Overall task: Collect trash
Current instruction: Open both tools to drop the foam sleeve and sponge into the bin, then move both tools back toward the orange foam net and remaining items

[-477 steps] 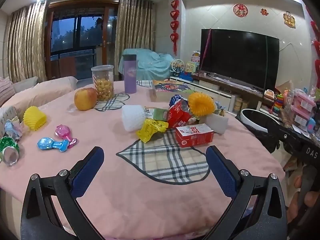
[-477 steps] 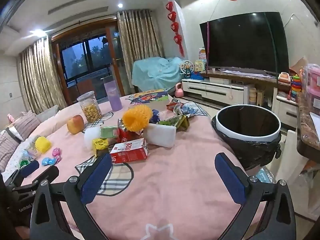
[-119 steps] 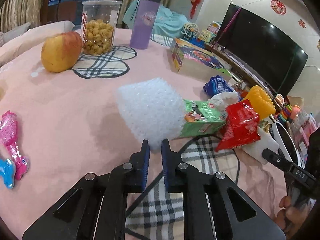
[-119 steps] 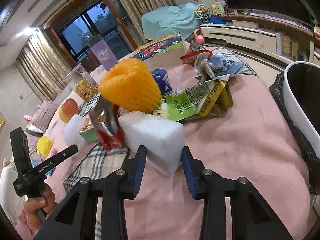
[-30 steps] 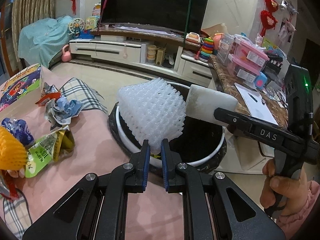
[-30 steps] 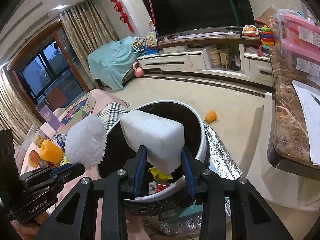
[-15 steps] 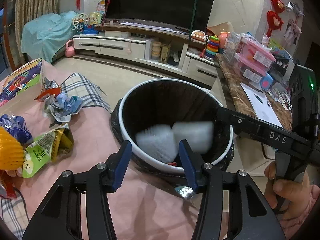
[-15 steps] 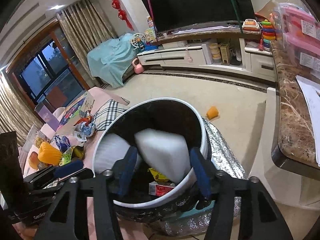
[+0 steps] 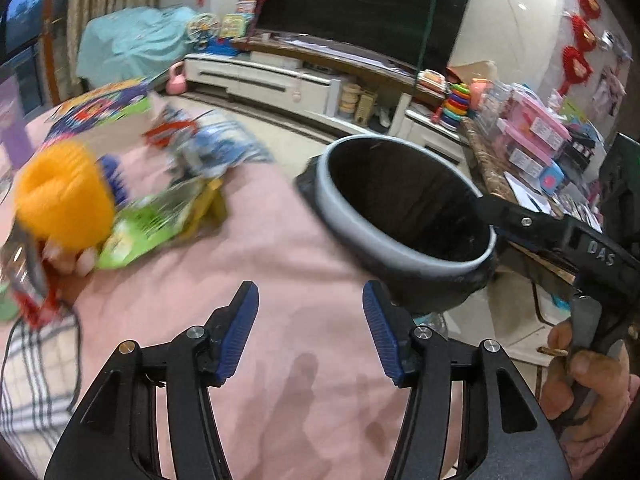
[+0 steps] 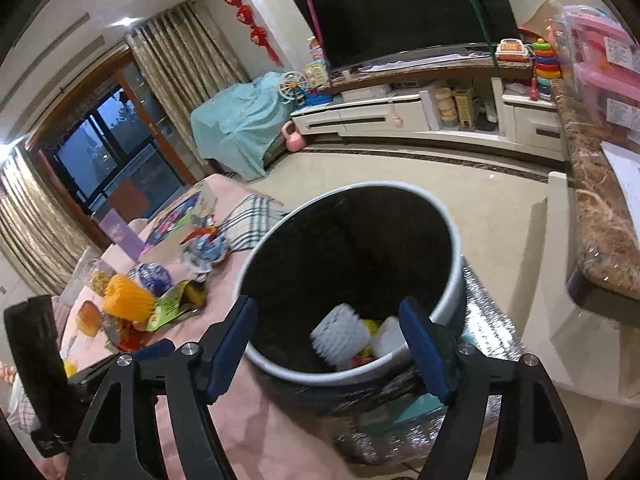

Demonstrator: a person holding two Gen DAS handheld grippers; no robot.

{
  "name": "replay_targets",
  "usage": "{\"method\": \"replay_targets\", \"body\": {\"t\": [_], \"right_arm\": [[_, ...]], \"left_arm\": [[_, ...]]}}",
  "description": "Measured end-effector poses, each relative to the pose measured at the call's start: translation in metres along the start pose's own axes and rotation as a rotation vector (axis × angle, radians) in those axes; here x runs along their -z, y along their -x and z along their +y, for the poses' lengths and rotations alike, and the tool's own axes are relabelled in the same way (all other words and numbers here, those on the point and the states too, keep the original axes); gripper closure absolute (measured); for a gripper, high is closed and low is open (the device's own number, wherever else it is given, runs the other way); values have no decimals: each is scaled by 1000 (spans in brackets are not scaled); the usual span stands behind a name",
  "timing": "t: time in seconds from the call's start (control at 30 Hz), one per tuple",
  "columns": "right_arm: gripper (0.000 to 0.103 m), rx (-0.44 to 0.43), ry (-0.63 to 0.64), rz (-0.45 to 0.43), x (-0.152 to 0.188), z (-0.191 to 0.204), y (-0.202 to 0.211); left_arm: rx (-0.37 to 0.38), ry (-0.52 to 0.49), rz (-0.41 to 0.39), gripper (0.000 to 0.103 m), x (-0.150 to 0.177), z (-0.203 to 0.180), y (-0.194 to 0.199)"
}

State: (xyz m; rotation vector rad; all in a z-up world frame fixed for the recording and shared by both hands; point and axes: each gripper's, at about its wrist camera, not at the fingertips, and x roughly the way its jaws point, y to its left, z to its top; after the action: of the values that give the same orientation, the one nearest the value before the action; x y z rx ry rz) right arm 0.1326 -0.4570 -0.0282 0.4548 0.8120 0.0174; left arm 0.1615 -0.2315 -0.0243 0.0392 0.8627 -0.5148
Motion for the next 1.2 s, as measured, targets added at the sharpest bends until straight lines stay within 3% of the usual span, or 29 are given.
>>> {"method": "replay_targets", "body": {"t": [0.77,1.2], "right_arm": [[24,-146,118,117,62,108,-29],[24,-164,137,155,75,133,-51]], "left_arm": [[-157,260,-43,48,73,125,66],[-200,299,-65,38,63,158,61]]}}
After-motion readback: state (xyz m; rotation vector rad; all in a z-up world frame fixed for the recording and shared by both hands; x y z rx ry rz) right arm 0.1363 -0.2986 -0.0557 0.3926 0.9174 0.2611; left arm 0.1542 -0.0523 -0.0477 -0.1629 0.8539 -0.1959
